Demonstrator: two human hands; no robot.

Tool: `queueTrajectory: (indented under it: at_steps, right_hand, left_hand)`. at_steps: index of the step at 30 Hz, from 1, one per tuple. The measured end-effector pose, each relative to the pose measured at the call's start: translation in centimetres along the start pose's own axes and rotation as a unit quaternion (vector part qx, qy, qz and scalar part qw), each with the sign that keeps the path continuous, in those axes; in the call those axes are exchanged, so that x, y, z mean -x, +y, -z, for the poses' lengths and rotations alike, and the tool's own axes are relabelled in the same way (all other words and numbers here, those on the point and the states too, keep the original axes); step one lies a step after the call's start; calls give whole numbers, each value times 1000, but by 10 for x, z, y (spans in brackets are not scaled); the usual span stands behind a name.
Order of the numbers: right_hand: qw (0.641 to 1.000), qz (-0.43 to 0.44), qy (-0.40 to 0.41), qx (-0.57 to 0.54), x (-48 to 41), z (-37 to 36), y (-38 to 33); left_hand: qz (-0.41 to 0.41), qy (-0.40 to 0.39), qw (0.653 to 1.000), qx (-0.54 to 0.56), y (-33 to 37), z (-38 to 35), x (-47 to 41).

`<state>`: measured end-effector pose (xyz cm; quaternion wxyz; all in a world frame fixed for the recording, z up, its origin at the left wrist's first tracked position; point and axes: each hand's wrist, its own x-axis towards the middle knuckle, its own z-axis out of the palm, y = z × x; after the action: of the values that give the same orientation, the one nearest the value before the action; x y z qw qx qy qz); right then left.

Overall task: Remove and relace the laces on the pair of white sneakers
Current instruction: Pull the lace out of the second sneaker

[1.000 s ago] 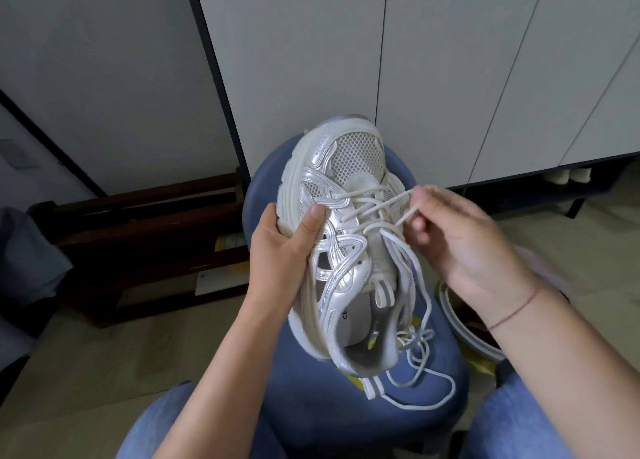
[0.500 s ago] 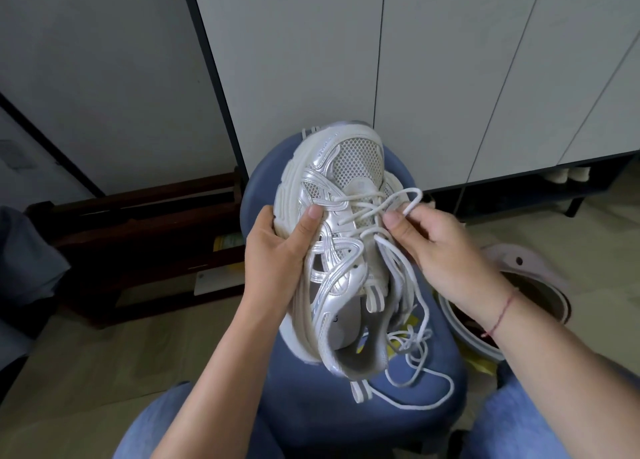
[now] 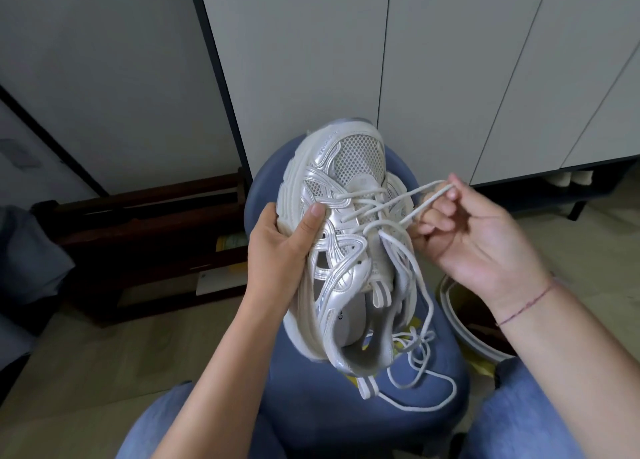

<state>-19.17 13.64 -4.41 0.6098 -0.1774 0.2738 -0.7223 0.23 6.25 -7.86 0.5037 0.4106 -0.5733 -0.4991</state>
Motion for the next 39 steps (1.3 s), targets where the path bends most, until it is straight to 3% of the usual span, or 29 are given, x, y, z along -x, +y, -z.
queueTrajectory:
  at_steps: [2,3,5,7,9,11,17,20,24,26,28,31,34,35,36,39]
  right_hand:
    - [990,17,6,138,2,1,3]
    - [968,41,-1,248,3,2,6]
    - [888,80,-19,453,6,3,15]
    - [833,90,-10,546,5,7,23]
    - [814,101,0,572,5,7,27]
    - [833,117,-6,540,5,5,27]
    - [973,44,24,225,7,-4,20]
    - [997,12,13,72,7,-8,5]
    - [996,25,34,-74,1,-2,-6]
    - [999,13,40,-33,-1,2,-4]
    - [993,-2,23,112,1,4,3]
    - [922,38,-15,386,7,3,18]
    - [846,86,-20,526,7,5,26]
    - [837,93,-21,540,8,4,26]
    - [844,95,-20,528,8,2,26]
    - [932,55,13,359,10,-4,24]
  left_hand:
    - [-3,6,1000,-11,0,0,1]
    - [-2,10,1000,-17,-1,0,0]
    - [-2,16,1000,-21,-3,2,-1]
    - [-3,14,1000,-19,-3,3,-2]
    - [-5,8,1000,-19,-2,2,-1]
    - [-5,2,1000,-19,-1,0,0]
    - [2,-7,1000,0,-2,0,0]
    - [0,-4,1000,-1,-3,3,-2]
    - [3,1,1000,1,-5,3,-2]
    - [5,0,1000,-4,-4,2,-1]
    - [4,-2,1000,-9,-4,2,-1]
    - [2,0,1000,-10,-6,1,-2]
    - [-1,-3,1000,-8,-5,1,-1]
    - [-2,-5,1000,-10,-5,1,0]
    - [-3,-7,1000,-12,-5,1,0]
    - [-12,-12,1000,-16,-5,1,1]
